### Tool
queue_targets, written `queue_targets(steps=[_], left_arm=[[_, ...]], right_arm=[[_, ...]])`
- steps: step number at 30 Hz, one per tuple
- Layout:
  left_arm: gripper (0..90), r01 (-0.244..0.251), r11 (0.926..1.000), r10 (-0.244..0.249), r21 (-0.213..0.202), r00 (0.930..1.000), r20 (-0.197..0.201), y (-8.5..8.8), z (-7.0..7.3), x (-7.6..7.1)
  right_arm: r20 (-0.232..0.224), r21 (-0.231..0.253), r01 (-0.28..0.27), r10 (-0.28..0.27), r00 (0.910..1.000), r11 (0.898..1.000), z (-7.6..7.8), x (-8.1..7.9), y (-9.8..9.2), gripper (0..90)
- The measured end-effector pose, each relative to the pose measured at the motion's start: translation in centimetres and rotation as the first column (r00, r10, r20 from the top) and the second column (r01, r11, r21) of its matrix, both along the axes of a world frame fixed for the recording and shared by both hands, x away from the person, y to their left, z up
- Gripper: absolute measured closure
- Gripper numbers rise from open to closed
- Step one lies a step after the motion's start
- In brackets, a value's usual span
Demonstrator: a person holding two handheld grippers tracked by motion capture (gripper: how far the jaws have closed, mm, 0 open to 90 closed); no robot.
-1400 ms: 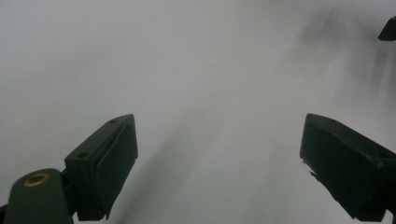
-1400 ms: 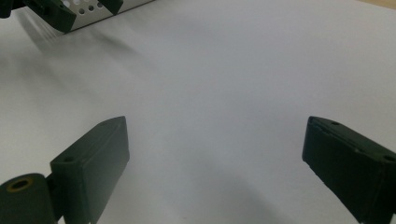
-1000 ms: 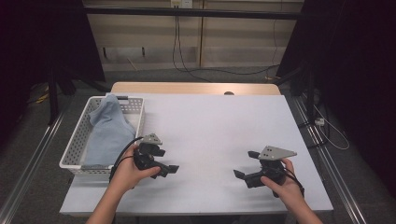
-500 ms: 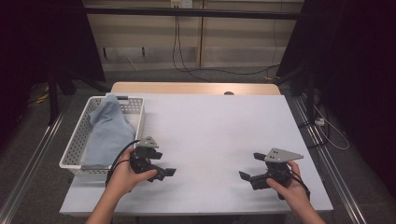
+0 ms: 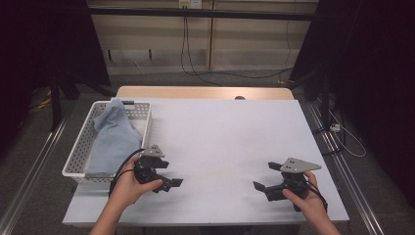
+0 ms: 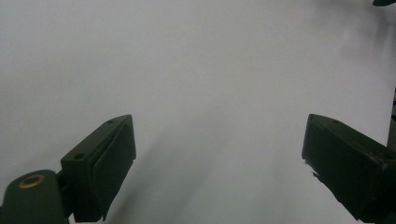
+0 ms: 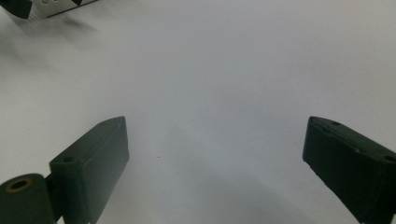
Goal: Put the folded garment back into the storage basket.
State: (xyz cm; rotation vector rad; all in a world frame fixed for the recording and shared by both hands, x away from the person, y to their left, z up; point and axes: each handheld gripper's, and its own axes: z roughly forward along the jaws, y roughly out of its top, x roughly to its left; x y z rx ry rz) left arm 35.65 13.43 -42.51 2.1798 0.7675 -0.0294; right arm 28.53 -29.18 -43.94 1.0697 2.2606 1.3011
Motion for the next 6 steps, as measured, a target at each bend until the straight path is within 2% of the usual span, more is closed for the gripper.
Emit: queue_targets(steps=[6], left_arm=[[10.0, 0.008, 1.0000, -0.008, -0.001, 1.0000, -0.002, -0.24, -0.08, 0.00]], right_arm=[[-0.002, 0.000, 0.003, -0.003, 1.0000, 1.000, -0.11, -0.05, -0.38, 6.4]])
